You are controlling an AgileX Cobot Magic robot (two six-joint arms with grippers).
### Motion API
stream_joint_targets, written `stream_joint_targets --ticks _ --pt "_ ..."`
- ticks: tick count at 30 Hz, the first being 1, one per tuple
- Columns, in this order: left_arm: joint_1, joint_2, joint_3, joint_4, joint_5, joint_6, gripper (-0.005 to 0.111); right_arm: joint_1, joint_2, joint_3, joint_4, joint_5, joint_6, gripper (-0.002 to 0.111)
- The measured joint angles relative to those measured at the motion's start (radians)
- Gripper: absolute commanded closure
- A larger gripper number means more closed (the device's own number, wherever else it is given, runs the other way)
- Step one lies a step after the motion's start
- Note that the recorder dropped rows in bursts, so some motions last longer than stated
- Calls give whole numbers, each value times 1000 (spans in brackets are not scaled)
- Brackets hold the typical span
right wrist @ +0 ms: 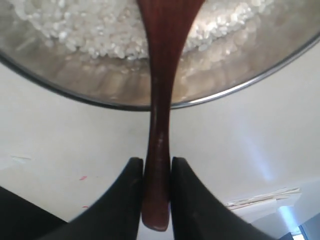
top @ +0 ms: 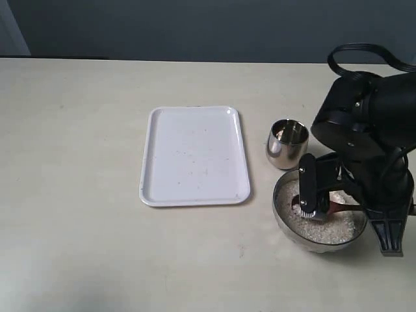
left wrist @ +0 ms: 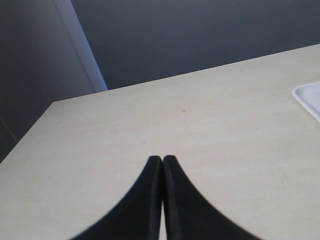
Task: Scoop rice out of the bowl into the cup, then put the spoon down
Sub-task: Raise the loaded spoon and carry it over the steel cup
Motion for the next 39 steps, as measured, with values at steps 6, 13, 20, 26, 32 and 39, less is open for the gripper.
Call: stream_joint_targets --ticks 6,13,20,26,32,39 --pt "0 0 0 0 0 0 106 0 -28 0 0 2 -5 109" --pt "0 0 0 0 0 0 106 0 -28 0 2 2 -9 109" --pt "0 0 0 0 0 0 106 0 -28 0 2 2 -9 109" --pt "0 0 0 0 0 0 106 -91 -30 -33 39 2 -16 109" --pt "0 0 0 0 0 0 106 -99 -38 -105 93 1 -54 109" --pt "0 0 0 0 0 0 106 -131 -38 -110 124 1 -80 109"
